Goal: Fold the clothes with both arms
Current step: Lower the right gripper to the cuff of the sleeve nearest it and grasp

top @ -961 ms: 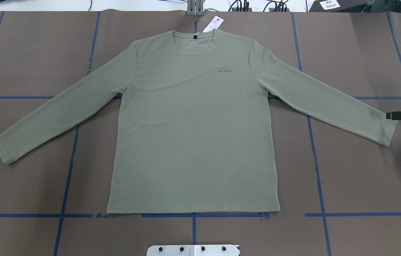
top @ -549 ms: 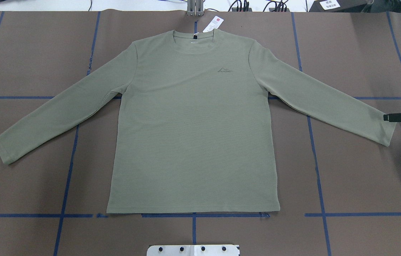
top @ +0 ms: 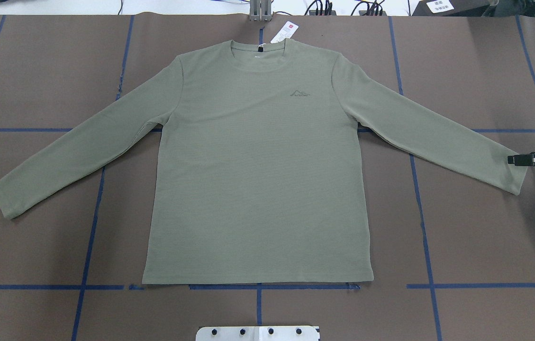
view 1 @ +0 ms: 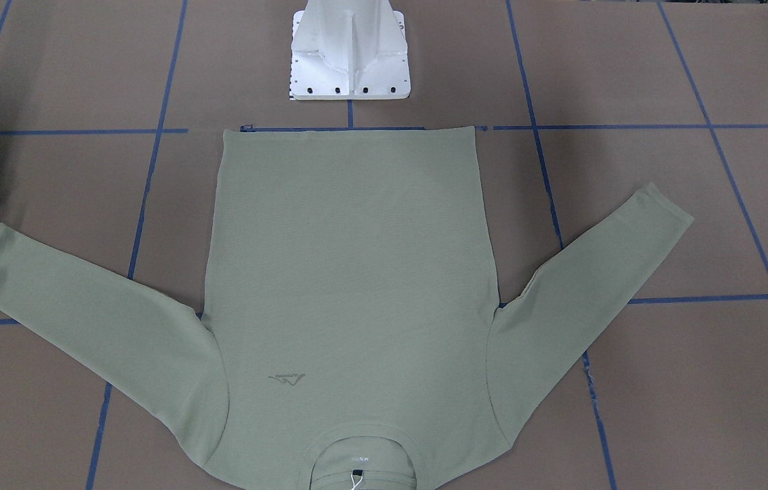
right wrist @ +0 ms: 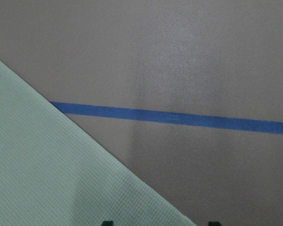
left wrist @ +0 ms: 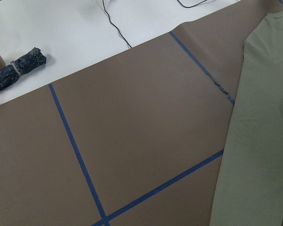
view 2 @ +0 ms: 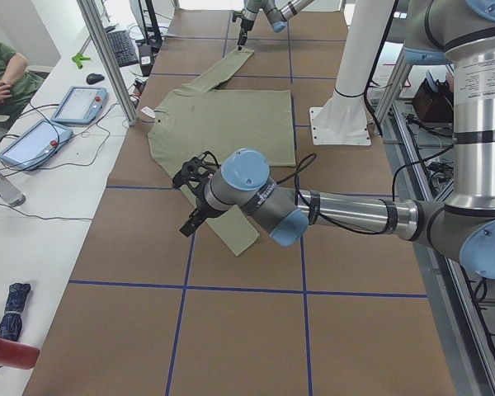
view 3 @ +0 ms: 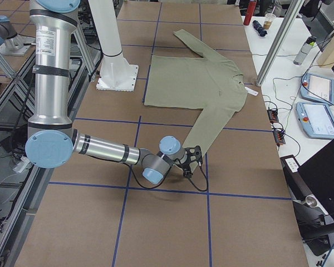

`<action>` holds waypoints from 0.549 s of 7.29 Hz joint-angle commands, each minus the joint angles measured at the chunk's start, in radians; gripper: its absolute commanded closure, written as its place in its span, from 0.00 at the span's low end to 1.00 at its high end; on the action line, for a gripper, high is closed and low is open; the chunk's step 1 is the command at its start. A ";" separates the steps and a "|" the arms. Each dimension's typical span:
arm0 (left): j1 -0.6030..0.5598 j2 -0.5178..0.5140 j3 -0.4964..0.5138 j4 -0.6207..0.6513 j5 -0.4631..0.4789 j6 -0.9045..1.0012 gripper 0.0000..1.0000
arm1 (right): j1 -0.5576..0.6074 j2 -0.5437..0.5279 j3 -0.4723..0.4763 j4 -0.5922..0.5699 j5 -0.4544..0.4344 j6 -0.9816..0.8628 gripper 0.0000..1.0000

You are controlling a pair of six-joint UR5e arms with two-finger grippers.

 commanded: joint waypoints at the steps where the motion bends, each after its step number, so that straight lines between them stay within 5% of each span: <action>1: 0.000 0.000 -0.002 0.000 0.000 0.000 0.00 | -0.001 -0.001 0.000 0.001 0.002 0.000 0.44; 3: 0.000 0.000 0.000 0.000 0.000 0.003 0.00 | 0.001 -0.001 0.012 0.000 0.017 -0.002 1.00; 4: 0.000 0.002 0.000 0.000 0.000 0.005 0.00 | 0.002 -0.001 0.017 0.000 0.022 -0.002 1.00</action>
